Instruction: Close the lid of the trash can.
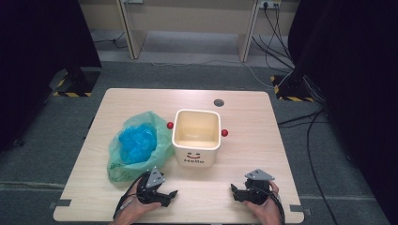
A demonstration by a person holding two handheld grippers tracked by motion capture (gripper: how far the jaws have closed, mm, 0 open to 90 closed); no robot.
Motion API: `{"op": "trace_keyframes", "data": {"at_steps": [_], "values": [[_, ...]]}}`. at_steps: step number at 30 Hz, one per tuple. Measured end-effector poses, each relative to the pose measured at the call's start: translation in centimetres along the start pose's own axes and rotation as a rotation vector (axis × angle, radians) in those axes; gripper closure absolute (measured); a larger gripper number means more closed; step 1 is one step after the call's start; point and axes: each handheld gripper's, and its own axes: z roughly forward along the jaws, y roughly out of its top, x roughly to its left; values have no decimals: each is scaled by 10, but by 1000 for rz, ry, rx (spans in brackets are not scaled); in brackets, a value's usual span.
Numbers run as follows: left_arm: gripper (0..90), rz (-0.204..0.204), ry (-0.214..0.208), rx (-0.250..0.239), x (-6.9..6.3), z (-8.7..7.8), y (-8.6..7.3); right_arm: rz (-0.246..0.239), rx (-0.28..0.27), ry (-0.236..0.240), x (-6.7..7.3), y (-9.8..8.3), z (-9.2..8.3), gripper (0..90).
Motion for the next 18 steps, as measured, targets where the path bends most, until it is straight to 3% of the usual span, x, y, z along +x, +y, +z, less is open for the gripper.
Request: {"op": "trace_keyframes", "data": {"at_steps": [18], "values": [[140,3,1,0,0,0,0,10,-4,-1,-1,-1,-1,130]]}}
